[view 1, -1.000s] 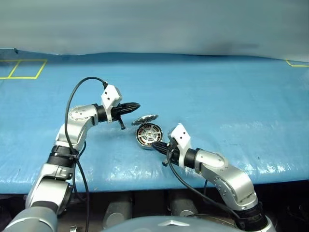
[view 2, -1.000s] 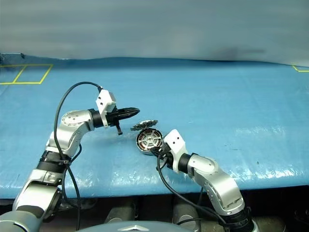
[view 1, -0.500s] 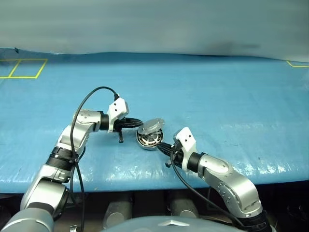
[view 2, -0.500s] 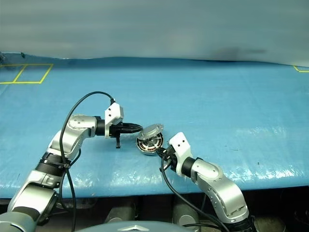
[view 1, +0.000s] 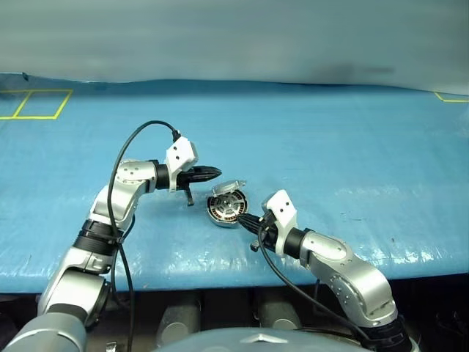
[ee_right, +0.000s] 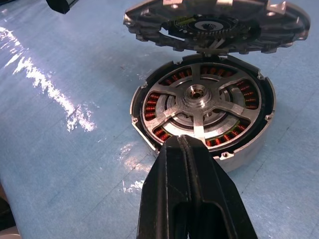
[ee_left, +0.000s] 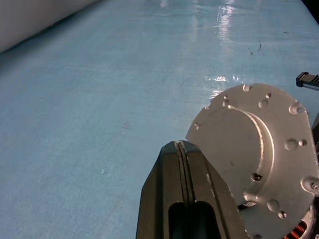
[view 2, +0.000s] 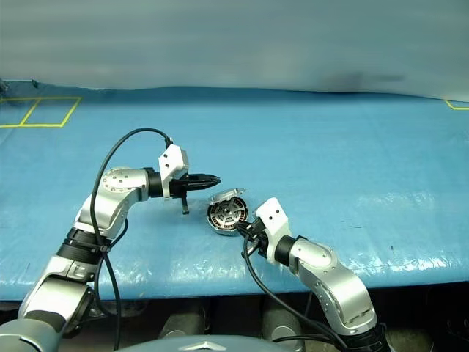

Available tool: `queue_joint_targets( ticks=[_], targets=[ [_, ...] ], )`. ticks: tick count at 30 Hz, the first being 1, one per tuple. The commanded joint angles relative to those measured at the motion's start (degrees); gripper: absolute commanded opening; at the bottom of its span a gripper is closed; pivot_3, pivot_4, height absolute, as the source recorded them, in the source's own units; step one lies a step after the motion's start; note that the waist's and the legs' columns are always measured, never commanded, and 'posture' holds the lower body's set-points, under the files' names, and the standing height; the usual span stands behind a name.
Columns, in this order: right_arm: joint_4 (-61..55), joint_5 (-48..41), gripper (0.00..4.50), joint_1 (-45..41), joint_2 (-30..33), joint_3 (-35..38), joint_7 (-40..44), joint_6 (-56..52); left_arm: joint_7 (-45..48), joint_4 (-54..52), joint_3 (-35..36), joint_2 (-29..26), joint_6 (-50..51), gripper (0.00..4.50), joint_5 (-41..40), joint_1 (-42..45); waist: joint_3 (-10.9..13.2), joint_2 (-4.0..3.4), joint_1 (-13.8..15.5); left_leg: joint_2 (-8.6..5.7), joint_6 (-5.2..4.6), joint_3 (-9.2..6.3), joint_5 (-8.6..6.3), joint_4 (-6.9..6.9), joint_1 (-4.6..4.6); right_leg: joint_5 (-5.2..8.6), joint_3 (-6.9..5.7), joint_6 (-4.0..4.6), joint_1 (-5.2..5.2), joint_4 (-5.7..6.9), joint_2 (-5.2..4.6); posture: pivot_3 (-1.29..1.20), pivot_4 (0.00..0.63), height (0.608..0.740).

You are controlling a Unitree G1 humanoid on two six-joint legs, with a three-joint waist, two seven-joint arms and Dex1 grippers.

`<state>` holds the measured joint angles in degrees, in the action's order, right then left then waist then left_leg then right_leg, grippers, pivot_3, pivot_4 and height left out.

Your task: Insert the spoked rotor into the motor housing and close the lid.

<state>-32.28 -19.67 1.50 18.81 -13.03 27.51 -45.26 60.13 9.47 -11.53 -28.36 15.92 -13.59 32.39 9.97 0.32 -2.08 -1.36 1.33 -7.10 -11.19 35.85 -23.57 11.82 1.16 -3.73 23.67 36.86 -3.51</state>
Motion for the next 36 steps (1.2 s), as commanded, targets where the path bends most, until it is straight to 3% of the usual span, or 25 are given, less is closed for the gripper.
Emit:
queue_joint_targets(
  ticks=[1,12,36],
  targets=[
    [-1.62,-1.06,0.04,0.26,-0.06,0.23,-0.05,0.94,3.06,2.01,-0.53,1.06,-1.79,0.0,-0.35,2.61,0.0,0.0,0.01,0.0,0.0,0.0,0.0,0.0,0.0,0.0,0.0,0.0,-0.01,0.0,0.0,0.0,0.15,0.74],
    [-2.04,-0.89,0.04,2.67,0.04,2.64,-1.99,0.98,10.38,-0.38,-3.69,1.87,0.37,0.0,-1.26,0.65,0.0,0.0,-0.05,0.0,0.0,0.0,0.0,0.04,0.01,0.0,0.01,0.0,-0.03,0.02,0.0,0.0,0.15,0.74],
    [-2.56,-1.81,0.04,2.67,0.3,5.64,-2.96,-0.04,8.86,-1.98,-8.03,-0.99,0.23,0.0,5.14,-4.94,-0.01,-0.02,-0.02,0.01,-0.01,0.0,0.0,0.06,0.09,0.0,0.01,0.01,-0.11,0.04,0.0,0.0,0.15,0.74]
  ],
)
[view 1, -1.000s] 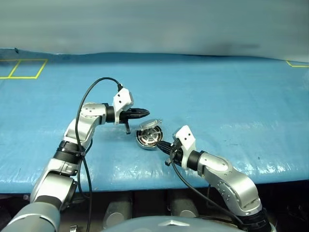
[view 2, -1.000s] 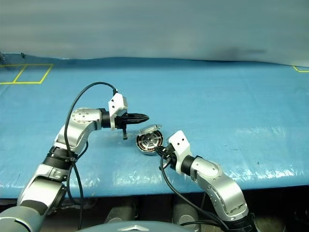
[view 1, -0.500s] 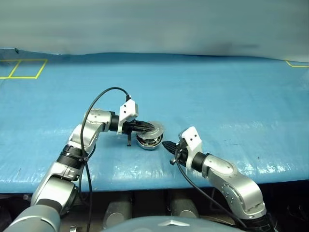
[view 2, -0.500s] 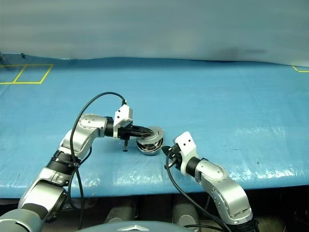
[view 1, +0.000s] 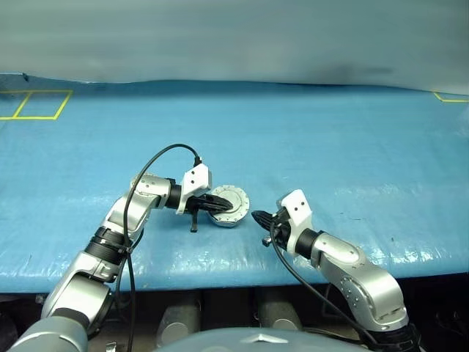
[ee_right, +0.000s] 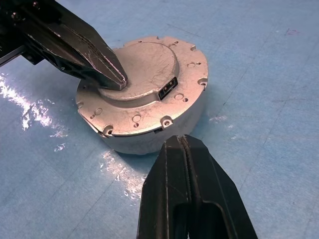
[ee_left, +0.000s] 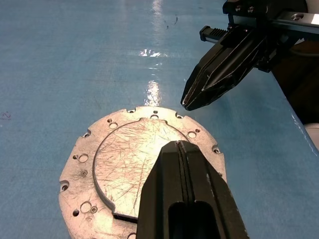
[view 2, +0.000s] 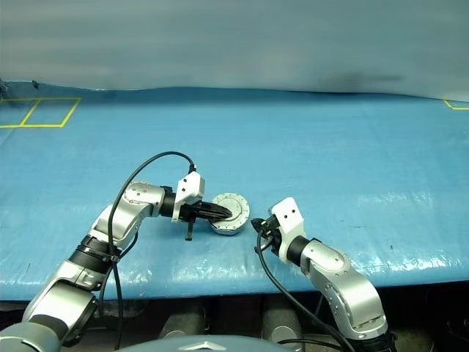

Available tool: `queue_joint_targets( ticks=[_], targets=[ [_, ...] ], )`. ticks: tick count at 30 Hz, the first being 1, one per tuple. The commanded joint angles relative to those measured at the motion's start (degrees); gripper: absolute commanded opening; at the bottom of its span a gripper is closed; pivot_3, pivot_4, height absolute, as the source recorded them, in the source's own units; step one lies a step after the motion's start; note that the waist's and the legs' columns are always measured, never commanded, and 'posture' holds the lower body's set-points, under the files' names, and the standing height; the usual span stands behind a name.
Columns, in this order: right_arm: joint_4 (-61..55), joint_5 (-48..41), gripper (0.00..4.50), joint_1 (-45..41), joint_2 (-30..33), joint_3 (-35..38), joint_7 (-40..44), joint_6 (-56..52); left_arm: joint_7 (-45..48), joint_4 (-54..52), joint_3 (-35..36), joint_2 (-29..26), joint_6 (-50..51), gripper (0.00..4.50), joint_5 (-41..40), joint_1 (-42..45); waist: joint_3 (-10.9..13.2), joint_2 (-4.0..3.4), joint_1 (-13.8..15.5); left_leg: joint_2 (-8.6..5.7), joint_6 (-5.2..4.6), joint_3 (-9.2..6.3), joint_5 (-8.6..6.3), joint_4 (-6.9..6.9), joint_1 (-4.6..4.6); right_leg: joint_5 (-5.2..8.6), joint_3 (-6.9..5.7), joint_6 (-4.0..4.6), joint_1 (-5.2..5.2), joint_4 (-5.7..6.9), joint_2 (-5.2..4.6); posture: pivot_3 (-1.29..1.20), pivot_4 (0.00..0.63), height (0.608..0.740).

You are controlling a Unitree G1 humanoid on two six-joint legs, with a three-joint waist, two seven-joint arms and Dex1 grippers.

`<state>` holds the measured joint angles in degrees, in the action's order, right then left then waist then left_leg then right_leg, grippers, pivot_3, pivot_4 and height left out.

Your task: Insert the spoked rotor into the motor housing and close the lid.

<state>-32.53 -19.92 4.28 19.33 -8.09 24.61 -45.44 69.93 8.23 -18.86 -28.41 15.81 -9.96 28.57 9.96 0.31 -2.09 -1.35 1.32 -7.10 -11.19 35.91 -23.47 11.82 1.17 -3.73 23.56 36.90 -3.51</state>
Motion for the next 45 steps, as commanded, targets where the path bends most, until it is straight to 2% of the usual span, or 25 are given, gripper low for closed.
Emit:
queue_joint_targets(
  ticks=[1,7,9,14,21,22,27,31,38,45],
  targets=[
    [-2.59,-1.82,0.04,-0.12,-0.26,0.76,0.03,0.17,-1.15,-1.31,-0.35,-0.86,0.52,0.0,1.23,-1.52,0.0,0.0,-0.01,0.0,0.0,0.0,0.0,0.0,0.0,0.0,0.0,0.0,-0.01,0.0,0.0,0.0,0.15,0.74],
    [-4.29,-5.69,0.04,-1.54,-1.32,2.62,0.67,0.75,-4.08,-8.67,5.05,0.57,3.17,0.0,-4.91,-5.28,0.0,0.0,-0.06,0.01,0.0,-0.01,0.0,-0.01,-0.03,0.0,0.01,0.0,0.04,-0.01,-0.01,0.0,0.15,0.74],
    [-4.59,-6.47,0.41,-2.5,-1.38,3.06,0.67,0.8,-6.39,-12.4,7.5,1.29,5.12,0.0,-7.47,-7.1,0.0,0.01,-0.02,0.01,0.0,-0.01,0.0,-0.01,-0.05,0.0,0.01,0.0,0.05,-0.01,0.0,0.0,0.15,0.74],
    [-4.19,-6.96,1.91,-5.1,-0.29,3.02,0.85,0.73,-12.84,-19.38,11.3,2.06,6.76,0.0,-9.51,-12.63,0.0,0.0,-0.01,0.01,0.0,-0.04,0.0,0.0,-0.03,0.0,0.0,0.0,0.03,0.0,-0.01,0.0,0.15,0.74],
    [-0.15,-6.23,4.33,-11.09,1.18,1.51,2.66,1.62,-23.26,-25.79,14.89,6.31,-2.11,0.0,-7.56,-24.74,0.0,0.0,0.15,0.01,0.0,0.0,0.0,-0.03,-0.04,0.0,0.03,0.01,0.06,-0.01,-0.01,0.0,0.15,0.74],
    [0.78,-5.98,4.49,-12.19,1.38,0.9,3.23,1.77,-24.62,-26.4,15.19,7.17,-3.06,0.0,-7.49,-26.56,0.0,0.0,0.06,0.01,0.0,0.0,0.0,-0.01,-0.02,0.0,0.02,0.01,0.04,-0.02,-0.01,0.0,0.15,0.74],
    [5.49,-3.99,4.49,-17.37,1.62,-3.58,5.79,3.21,-28.33,-29.3,15.39,9.89,-5.6,0.0,-8.62,-34.51,0.0,0.0,0.17,0.0,0.0,0.05,0.0,0.0,-0.03,0.0,0.06,0.02,0.06,-0.03,-0.03,0.0,0.15,0.74],
    [9.97,-1.15,4.49,-20.77,-0.24,-8.3,6.78,5.67,-30.11,-29.14,14.31,9.92,-8.3,0.0,-6.22,-39.53,0.0,-0.01,0.03,0.01,0.0,0.05,0.0,-0.02,-0.03,0.0,0.05,0.03,0.06,-0.03,-0.02,0.0,0.15,0.74],
    [15.4,1.23,4.49,-22.7,-2.51,-10.5,8.05,8.85,-32.46,-26.49,13.81,11.24,-14.53,0.0,-4.2,-42.91,0.0,0.0,0.32,0.0,0.0,0.06,0.0,0.0,-0.07,0.0,0.05,0.03,0.09,-0.04,-0.03,0.0,0.15,0.74],
    [18.98,3.88,4.49,-22.61,-2.91,-9.72,7.89,12.0,-33.45,-24.88,13.22,11.81,-16.41,0.0,-3.79,-43.85,0.0,-0.01,0.22,0.0,0.0,0.06,0.0,-0.05,-0.07,0.01,0.05,0.04,0.13,-0.04,-0.03,0.0,0.15,0.74]
  ],
)
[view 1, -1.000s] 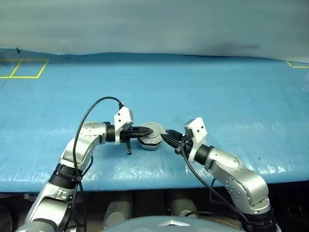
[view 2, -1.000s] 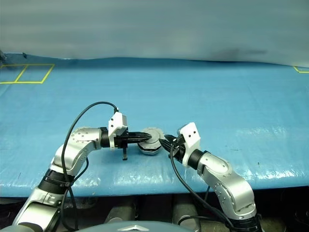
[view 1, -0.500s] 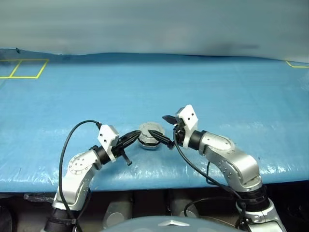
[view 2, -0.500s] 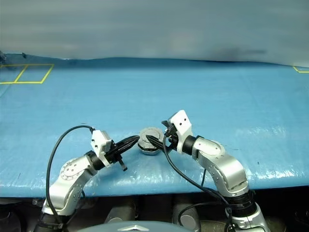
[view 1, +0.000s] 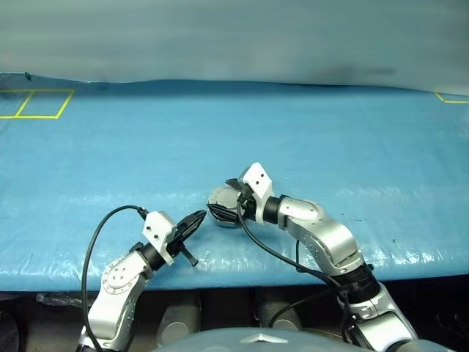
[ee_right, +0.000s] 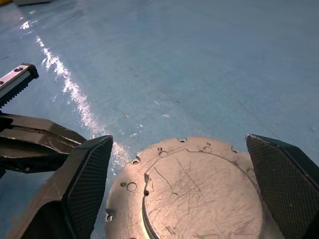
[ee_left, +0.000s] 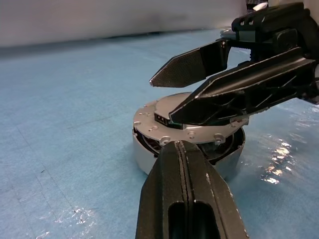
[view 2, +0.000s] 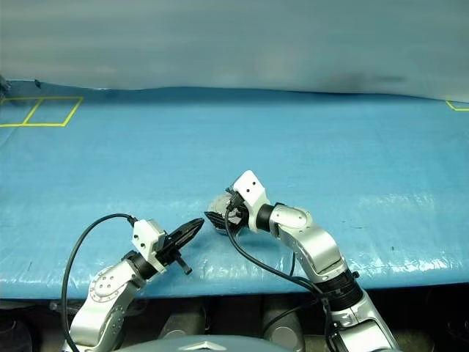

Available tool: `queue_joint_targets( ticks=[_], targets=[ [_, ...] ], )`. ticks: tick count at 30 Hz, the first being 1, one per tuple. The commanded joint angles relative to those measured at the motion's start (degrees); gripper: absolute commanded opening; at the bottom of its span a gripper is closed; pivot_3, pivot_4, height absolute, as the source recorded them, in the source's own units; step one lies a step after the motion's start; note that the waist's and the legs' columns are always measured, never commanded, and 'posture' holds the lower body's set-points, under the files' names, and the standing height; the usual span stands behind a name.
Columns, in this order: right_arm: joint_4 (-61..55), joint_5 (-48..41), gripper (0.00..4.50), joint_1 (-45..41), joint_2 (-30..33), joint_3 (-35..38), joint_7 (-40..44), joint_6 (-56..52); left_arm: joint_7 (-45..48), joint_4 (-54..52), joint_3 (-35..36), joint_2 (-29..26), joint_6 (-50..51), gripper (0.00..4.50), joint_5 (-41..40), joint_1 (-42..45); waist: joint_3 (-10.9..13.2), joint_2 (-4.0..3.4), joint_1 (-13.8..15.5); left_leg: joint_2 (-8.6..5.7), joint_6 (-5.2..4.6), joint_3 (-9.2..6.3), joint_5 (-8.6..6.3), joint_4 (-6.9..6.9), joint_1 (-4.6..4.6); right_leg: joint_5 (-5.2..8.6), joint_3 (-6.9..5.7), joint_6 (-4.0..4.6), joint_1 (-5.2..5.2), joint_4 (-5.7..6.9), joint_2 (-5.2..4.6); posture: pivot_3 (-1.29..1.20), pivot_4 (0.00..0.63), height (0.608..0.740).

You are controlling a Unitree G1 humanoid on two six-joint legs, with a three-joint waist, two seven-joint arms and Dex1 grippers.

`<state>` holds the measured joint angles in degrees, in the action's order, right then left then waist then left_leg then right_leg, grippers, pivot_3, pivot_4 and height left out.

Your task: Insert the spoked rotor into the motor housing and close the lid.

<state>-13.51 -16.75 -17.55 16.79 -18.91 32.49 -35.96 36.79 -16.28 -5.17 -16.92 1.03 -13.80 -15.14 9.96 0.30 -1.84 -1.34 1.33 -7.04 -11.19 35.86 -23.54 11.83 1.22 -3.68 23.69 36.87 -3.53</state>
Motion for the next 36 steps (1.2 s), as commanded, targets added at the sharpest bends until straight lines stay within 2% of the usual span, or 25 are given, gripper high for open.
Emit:
queue_joint_targets(
  ticks=[1,16,21,28,36],
  targets=[
    [0.23,1.02,4.49,-0.69,-0.3,1.17,0.08,2.84,-0.42,-0.25,-0.56,0.29,-1.81,0.0,0.09,-0.15,0.0,0.0,-0.05,0.0,0.0,0.0,0.0,0.0,0.0,0.0,0.0,0.0,0.0,0.0,0.0,0.0,0.15,0.74],
    [-0.39,5.29,4.49,2.91,0.55,-2.25,1.82,6.1,-1.34,2.34,-0.61,-0.2,-2.32,0.0,-0.09,1.89,0.0,0.0,-0.24,0.0,0.0,0.0,0.0,-0.01,0.01,0.0,0.0,0.0,0.0,0.0,0.0,0.0,0.15,0.74],
    [-0.47,5.94,3.03,3.11,-0.4,-2.33,1.13,6.42,-0.72,3.69,-0.31,-0.51,-3.32,0.0,-0.27,1.93,0.0,0.0,-0.24,0.0,0.0,0.0,0.0,-0.01,0.02,0.0,0.0,0.0,-0.01,0.0,0.0,0.0,0.15,0.74],
    [-2.4,6.8,3.04,2.26,-3.06,-1.88,-1.55,4.35,-0.23,5.18,0.03,-0.44,-5.08,0.0,-0.22,1.71,0.0,0.0,-0.27,0.02,0.0,0.0,0.0,-0.03,0.02,0.01,0.0,0.01,0.02,0.02,0.01,0.0,0.15,0.74],
    [-1.2,8.58,3.04,2.33,-2.99,-3.0,-1.59,4.24,0.0,6.32,-0.02,-0.41,-5.96,0.0,-0.12,1.85,0.0,-0.01,-0.27,0.02,0.0,0.0,0.0,-0.05,0.01,0.01,0.0,0.02,0.03,0.0,0.01,0.0,0.15,0.74]
  ],
)
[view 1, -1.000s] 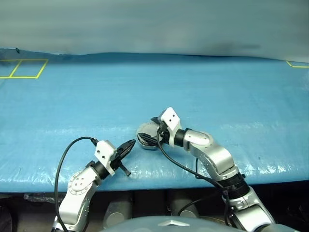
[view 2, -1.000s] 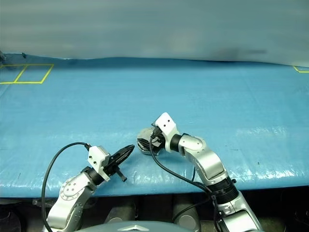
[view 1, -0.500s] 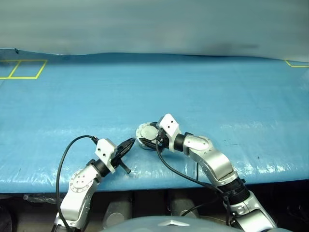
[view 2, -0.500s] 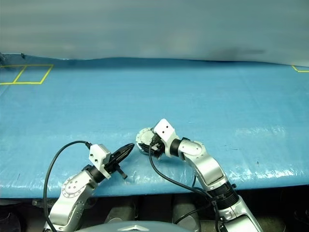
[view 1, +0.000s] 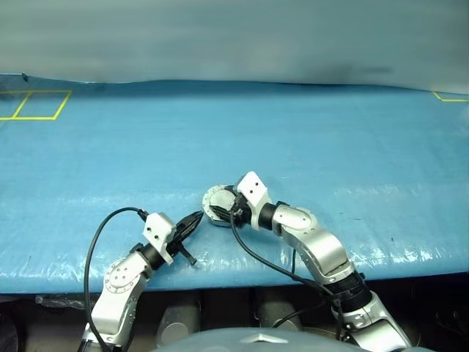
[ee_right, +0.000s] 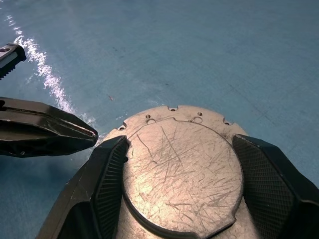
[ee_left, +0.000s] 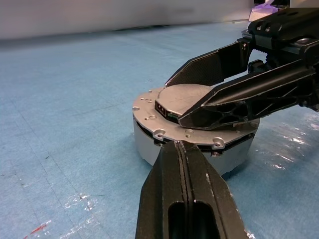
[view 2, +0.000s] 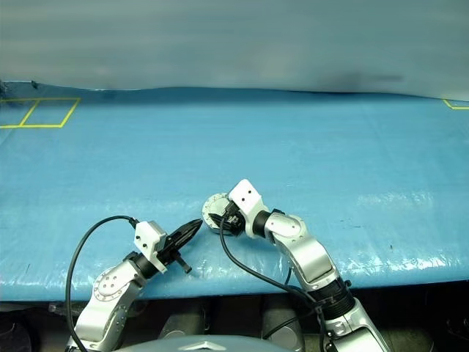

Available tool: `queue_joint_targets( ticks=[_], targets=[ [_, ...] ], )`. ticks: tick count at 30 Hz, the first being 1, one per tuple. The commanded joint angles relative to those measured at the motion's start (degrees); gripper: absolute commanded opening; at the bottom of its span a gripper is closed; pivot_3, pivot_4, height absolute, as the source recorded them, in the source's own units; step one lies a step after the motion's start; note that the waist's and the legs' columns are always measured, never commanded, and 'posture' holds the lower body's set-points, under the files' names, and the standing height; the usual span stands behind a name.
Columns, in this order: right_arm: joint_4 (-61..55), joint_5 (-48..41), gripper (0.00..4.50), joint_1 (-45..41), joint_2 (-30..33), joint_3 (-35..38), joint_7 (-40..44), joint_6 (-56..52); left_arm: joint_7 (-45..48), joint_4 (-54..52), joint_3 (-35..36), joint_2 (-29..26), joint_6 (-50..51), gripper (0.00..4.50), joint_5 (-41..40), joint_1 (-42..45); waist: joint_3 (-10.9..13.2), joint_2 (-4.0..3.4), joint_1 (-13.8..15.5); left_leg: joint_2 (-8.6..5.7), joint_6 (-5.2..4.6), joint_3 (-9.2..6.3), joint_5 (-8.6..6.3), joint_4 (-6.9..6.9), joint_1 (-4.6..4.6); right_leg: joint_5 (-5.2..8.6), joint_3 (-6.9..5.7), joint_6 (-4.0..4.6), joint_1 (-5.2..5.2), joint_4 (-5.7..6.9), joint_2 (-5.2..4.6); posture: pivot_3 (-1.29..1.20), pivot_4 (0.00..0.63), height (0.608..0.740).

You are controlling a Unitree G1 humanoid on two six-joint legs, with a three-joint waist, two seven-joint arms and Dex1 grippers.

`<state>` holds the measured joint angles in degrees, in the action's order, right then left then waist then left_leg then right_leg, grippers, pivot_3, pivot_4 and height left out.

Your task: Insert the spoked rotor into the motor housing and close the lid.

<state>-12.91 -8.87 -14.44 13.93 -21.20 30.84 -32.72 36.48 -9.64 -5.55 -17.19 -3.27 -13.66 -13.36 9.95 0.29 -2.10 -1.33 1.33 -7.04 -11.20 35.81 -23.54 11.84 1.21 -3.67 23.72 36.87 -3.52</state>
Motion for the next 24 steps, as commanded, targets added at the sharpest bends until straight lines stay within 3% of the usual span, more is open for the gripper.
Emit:
queue_joint_targets(
  ticks=[1,8,24],
  targets=[
    [-1.55,1.09,3.04,-0.75,-0.04,-0.83,0.05,1.18,0.29,-0.2,0.35,-0.13,-1.74,0.0,-0.23,0.08,0.0,0.0,0.0,0.0,0.0,0.0,0.0,0.0,0.0,0.0,0.0,0.0,0.0,0.0,0.0,0.0,0.15,0.74],
    [-0.22,4.42,3.04,-0.43,1.05,-2.47,0.14,2.9,0.03,-0.05,0.28,-0.07,-1.59,0.0,-0.11,0.21,0.0,0.0,0.01,0.0,0.0,0.0,0.0,0.01,0.01,0.0,0.0,0.0,-0.01,0.0,0.0,0.0,0.15,0.74],
    [2.13,2.99,3.04,-1.33,-1.12,-0.2,0.4,1.79,0.87,3.33,0.63,-0.4,-1.87,0.0,-0.23,2.62,-0.01,-0.01,-0.05,0.02,0.0,0.0,0.0,0.01,0.04,0.0,0.0,0.0,-0.03,0.02,0.02,0.0,0.15,0.74]
  ],
)
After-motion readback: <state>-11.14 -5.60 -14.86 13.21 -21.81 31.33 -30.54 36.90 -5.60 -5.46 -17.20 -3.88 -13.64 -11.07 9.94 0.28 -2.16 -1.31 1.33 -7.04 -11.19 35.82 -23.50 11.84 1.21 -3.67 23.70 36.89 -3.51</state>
